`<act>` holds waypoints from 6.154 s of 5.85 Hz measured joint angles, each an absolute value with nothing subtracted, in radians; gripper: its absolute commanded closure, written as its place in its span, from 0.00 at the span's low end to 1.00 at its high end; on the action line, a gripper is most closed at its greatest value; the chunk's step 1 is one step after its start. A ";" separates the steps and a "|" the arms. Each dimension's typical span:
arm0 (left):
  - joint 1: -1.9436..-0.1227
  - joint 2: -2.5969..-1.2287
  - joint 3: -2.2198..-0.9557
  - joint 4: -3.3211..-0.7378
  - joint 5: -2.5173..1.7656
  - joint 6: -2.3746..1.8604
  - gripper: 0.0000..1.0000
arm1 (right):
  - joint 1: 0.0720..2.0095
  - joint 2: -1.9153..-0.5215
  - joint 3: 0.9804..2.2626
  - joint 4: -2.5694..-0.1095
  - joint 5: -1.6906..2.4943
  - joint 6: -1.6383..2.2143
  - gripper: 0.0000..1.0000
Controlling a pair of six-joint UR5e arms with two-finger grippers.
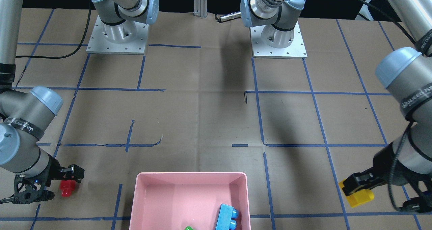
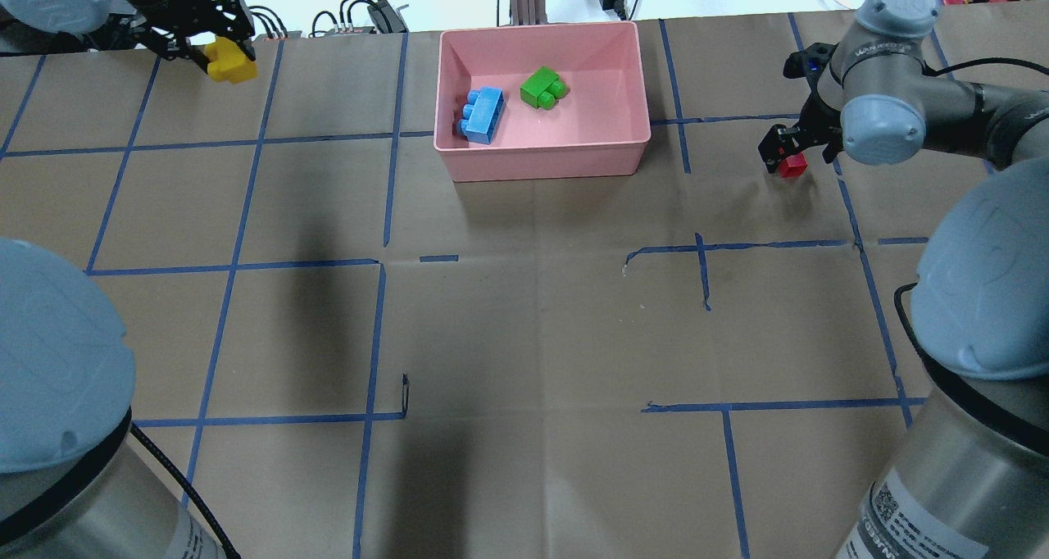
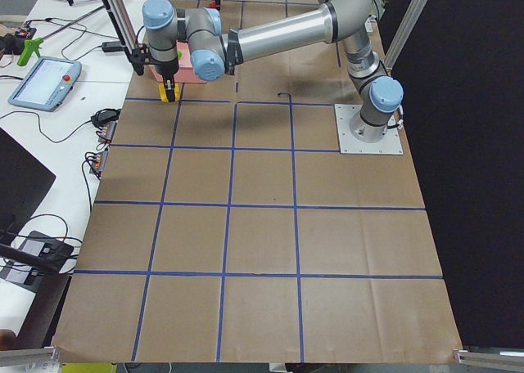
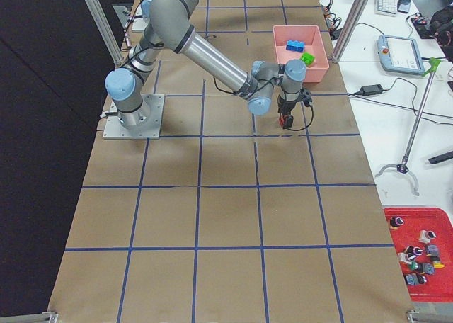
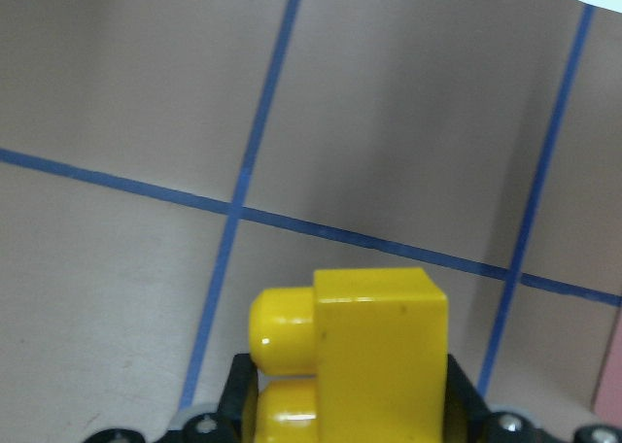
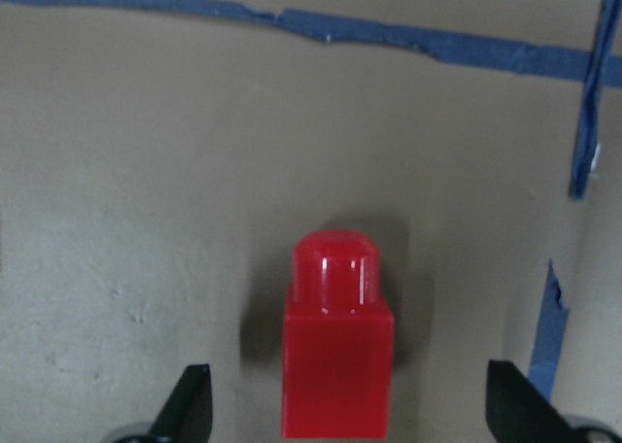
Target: Put all blocks into box
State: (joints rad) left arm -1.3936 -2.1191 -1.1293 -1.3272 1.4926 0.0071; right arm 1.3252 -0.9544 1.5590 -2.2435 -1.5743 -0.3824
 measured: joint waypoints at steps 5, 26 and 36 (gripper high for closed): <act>-1.703 -2.345 -0.993 -1.204 1.504 -0.168 0.60 | 1.336 -0.936 1.554 -2.238 -1.580 -0.366 0.26; -1.563 -1.599 -1.490 -1.579 1.567 0.046 0.03 | 1.785 -0.890 1.195 -2.351 -1.344 -0.029 0.00; -1.563 -1.610 -1.487 -1.580 1.593 0.036 0.00 | 1.659 -1.835 1.847 -1.693 -1.574 -0.048 0.00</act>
